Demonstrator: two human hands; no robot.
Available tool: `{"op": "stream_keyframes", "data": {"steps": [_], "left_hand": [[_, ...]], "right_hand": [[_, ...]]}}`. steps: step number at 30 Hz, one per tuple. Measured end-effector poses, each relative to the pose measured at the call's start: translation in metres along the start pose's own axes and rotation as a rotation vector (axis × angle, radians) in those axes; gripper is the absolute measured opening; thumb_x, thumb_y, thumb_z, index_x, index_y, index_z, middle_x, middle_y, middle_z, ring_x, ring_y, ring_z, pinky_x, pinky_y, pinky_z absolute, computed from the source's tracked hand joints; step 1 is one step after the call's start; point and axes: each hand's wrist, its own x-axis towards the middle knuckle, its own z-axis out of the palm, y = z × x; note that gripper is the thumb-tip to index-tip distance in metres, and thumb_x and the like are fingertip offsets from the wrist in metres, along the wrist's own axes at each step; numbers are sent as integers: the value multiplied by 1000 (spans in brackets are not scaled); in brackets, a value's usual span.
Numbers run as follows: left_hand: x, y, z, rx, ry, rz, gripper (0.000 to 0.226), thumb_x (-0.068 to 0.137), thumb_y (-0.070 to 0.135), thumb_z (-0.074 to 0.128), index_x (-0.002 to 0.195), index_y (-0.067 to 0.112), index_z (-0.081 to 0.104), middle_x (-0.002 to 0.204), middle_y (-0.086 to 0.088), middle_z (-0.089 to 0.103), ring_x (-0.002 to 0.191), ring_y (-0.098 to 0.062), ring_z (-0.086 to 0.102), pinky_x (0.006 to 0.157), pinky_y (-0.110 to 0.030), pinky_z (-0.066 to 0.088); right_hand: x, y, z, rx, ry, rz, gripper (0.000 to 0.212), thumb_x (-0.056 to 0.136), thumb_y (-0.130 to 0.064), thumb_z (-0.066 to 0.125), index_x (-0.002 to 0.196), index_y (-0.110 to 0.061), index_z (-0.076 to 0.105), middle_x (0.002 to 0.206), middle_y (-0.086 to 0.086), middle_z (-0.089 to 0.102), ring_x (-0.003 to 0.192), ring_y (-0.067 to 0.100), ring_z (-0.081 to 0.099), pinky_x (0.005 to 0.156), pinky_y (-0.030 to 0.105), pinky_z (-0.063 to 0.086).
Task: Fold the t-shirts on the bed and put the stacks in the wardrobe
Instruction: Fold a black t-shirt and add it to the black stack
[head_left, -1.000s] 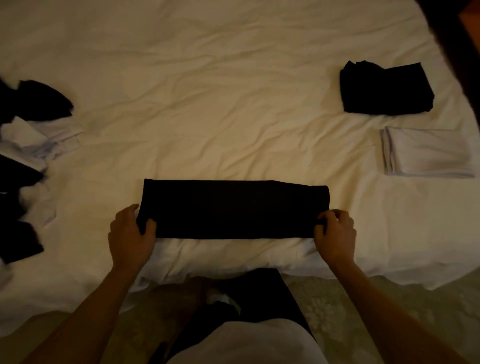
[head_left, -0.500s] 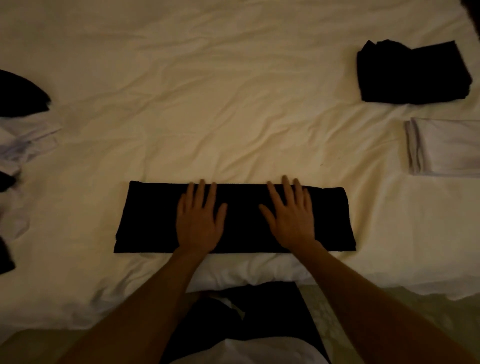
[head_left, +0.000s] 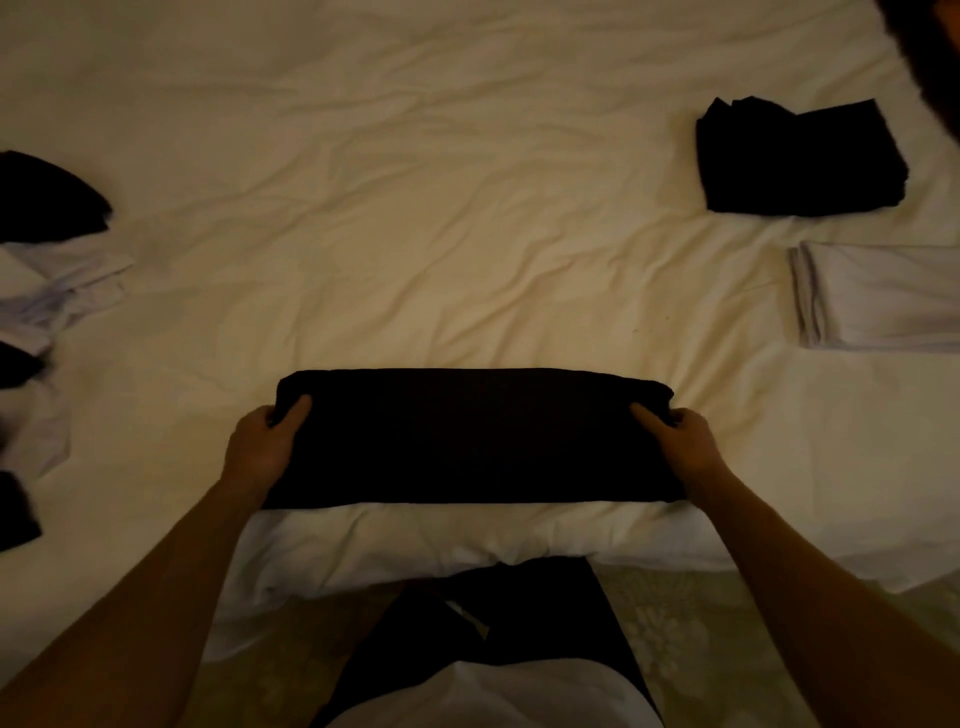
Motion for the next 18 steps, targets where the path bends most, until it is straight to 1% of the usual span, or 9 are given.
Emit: {"op": "stream_keyframes", "data": {"steps": [1, 2, 4, 6, 8, 11, 14, 16, 18], "left_hand": [[-1, 3, -2, -40, -21, 28, 42, 97, 43, 56, 108, 3, 65, 104, -16, 67, 88, -29, 63, 75, -37, 48], [-3, 6, -5, -81, -25, 73, 37, 98, 39, 56, 111, 5, 65, 103, -13, 67, 87, -27, 63, 74, -35, 48], [-6, 13, -12, -141, 30, 191, 32, 100, 34, 56, 118, 9, 63, 107, -8, 65, 92, -24, 62, 79, -34, 47], [-6, 14, -16, -170, 105, 245, 34, 99, 35, 57, 122, 10, 62, 111, -7, 65, 97, -25, 62, 83, -38, 50], [-5, 8, -16, -141, 116, 231, 37, 99, 38, 56, 123, 10, 61, 113, -9, 65, 100, -27, 62, 84, -40, 50], [-3, -9, -7, 57, 97, 158, 46, 100, 39, 52, 130, 4, 55, 123, -21, 62, 109, -38, 59, 80, -37, 42], [-5, -20, -6, 109, 172, 109, 48, 102, 40, 49, 133, 4, 50, 127, -25, 59, 114, -42, 56, 87, -42, 43], [-8, -31, -7, 236, 295, 183, 52, 102, 43, 44, 134, 3, 48, 126, -27, 57, 114, -46, 54, 93, -50, 43], [-18, -30, 3, 429, 425, 359, 56, 98, 42, 39, 135, 1, 47, 127, -29, 54, 116, -48, 50, 95, -55, 40]], "right_hand": [[-1, -3, -3, 11, -2, -55, 39, 90, -38, 68, 104, -2, 62, 99, 11, 70, 95, 32, 68, 81, 44, 57], [-3, -8, -5, 14, 13, -123, 33, 91, -36, 68, 101, -4, 63, 95, 9, 70, 93, 30, 69, 81, 44, 58], [-6, -20, -9, 18, 67, -228, 29, 92, -34, 67, 98, -7, 61, 94, 7, 69, 89, 24, 68, 78, 42, 57], [-8, -29, -8, 46, 90, -273, 28, 93, -34, 66, 99, -8, 59, 95, 7, 68, 89, 22, 67, 77, 39, 56], [-6, -28, -5, 14, 90, -253, 30, 94, -36, 64, 104, -9, 58, 99, 6, 67, 92, 22, 66, 78, 38, 55], [3, -18, -4, -130, 61, -155, 44, 93, -41, 62, 121, -8, 55, 111, 9, 63, 104, 30, 63, 86, 43, 53], [3, -13, -6, -168, 55, -81, 52, 92, -43, 64, 126, -7, 52, 119, 13, 60, 108, 32, 60, 92, 46, 52], [-1, -6, -10, -178, 57, -44, 53, 91, -46, 63, 125, -7, 52, 118, 13, 60, 107, 32, 61, 93, 46, 52], [-4, 1, -15, -161, 25, 3, 52, 92, -46, 62, 125, -6, 53, 116, 12, 61, 105, 31, 61, 92, 45, 52]]}}
